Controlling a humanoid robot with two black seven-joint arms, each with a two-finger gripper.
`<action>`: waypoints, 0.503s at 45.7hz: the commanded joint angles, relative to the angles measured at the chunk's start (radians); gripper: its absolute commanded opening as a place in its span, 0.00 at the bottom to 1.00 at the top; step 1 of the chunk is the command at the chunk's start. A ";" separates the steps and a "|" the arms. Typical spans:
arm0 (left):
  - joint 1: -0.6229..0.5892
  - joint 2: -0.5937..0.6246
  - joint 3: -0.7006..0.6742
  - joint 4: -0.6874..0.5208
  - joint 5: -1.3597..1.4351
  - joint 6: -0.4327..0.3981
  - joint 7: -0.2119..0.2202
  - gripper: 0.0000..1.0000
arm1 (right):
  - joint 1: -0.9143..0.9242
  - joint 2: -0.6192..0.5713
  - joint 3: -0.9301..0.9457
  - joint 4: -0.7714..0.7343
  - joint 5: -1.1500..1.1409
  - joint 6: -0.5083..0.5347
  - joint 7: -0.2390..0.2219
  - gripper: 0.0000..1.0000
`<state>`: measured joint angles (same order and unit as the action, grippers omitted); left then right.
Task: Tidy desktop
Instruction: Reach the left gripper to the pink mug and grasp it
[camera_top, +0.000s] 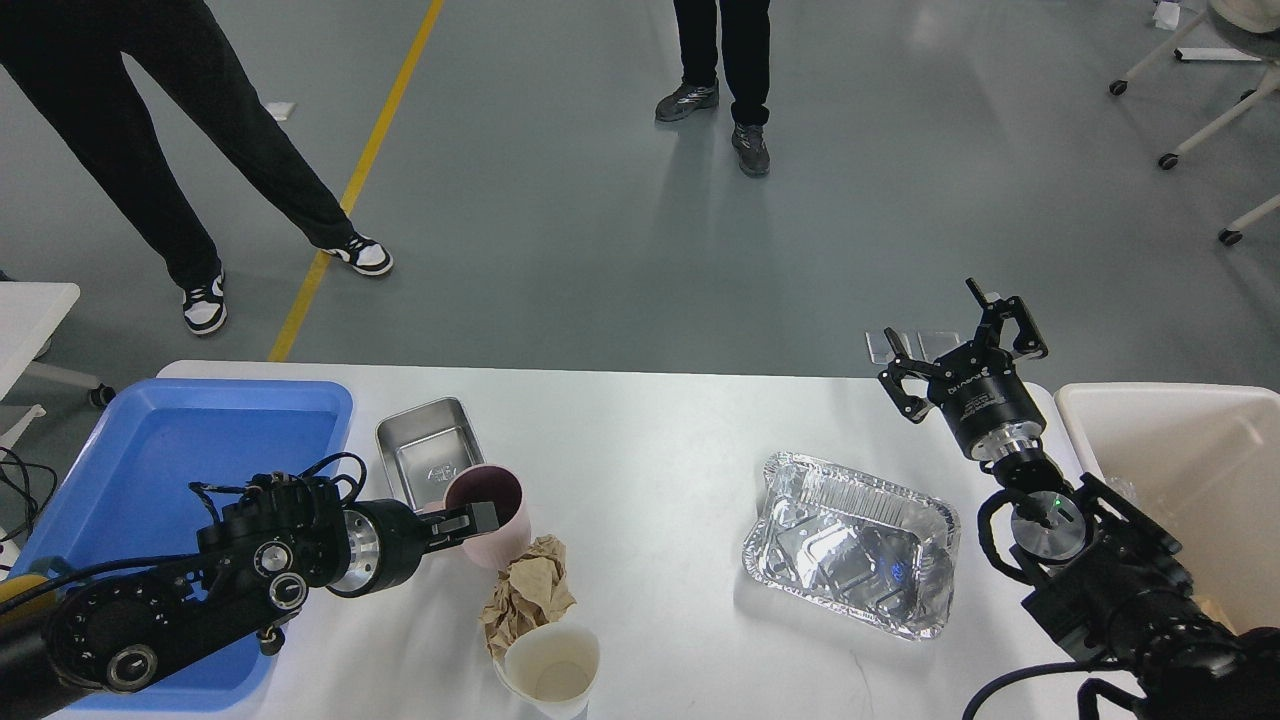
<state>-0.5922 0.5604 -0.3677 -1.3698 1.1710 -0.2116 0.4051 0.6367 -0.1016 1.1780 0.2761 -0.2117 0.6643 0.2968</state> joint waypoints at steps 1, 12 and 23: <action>0.005 -0.002 0.000 0.005 0.003 0.000 0.001 0.59 | -0.002 -0.001 0.000 0.000 0.000 0.000 -0.001 1.00; 0.008 0.001 0.000 0.005 0.004 0.000 0.001 0.22 | -0.005 0.000 0.000 0.000 0.000 0.000 0.001 1.00; 0.003 0.015 -0.002 0.005 -0.001 -0.038 0.003 0.00 | -0.005 0.000 -0.001 0.000 0.000 0.000 -0.001 1.00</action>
<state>-0.5845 0.5708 -0.3680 -1.3652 1.1738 -0.2297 0.4063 0.6320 -0.1014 1.1775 0.2760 -0.2117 0.6643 0.2975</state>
